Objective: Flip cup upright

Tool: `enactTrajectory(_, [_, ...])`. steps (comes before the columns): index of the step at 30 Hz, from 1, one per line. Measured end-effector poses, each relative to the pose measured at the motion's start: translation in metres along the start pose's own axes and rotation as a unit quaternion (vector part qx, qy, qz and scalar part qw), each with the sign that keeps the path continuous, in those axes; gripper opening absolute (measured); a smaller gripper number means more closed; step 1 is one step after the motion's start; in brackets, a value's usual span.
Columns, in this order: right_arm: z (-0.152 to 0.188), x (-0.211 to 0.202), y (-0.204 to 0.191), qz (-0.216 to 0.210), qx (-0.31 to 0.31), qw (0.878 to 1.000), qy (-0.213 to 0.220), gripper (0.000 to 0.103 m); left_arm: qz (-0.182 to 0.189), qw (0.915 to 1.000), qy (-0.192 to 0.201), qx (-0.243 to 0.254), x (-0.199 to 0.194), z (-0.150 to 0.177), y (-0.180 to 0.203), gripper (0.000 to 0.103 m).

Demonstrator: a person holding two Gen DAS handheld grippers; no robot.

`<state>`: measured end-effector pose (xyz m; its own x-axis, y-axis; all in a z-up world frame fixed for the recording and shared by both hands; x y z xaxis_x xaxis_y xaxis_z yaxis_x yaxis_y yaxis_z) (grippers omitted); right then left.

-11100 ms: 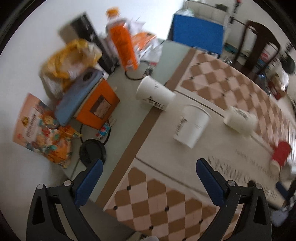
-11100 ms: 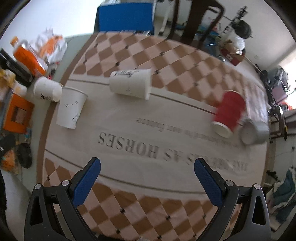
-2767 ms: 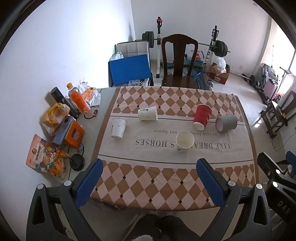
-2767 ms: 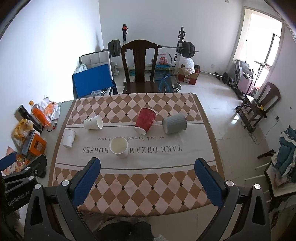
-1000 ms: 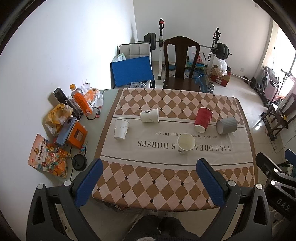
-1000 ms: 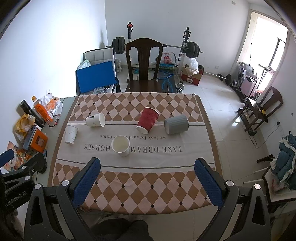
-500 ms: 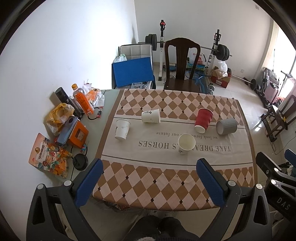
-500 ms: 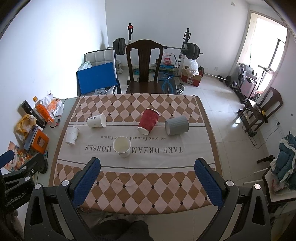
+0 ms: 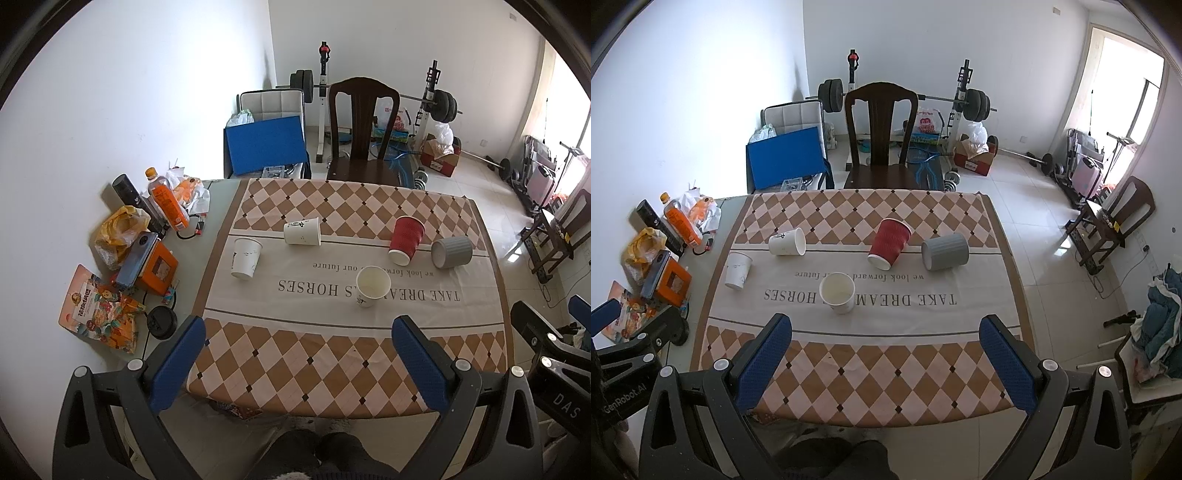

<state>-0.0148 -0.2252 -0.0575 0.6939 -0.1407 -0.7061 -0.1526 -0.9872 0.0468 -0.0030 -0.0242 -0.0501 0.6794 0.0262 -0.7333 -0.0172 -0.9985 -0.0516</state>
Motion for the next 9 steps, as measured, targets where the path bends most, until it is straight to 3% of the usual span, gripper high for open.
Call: enactTrajectory(9, [0.0017, -0.0002, -0.0015, 0.000, 0.000, 1.000, -0.001, 0.103, 0.002, 1.0000, 0.000, 0.000, -0.0001, 0.0009, -0.0005, 0.103])
Point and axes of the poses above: each gripper's, at about its wrist camera, not at the fingertips, and x roughly the way its jaws point, y to its right, z to its underside, the point moved 2 cm from there along x, roughly the way its jaws point, and after that the axes turned 11 degrees about y, right-handed, at the moved point
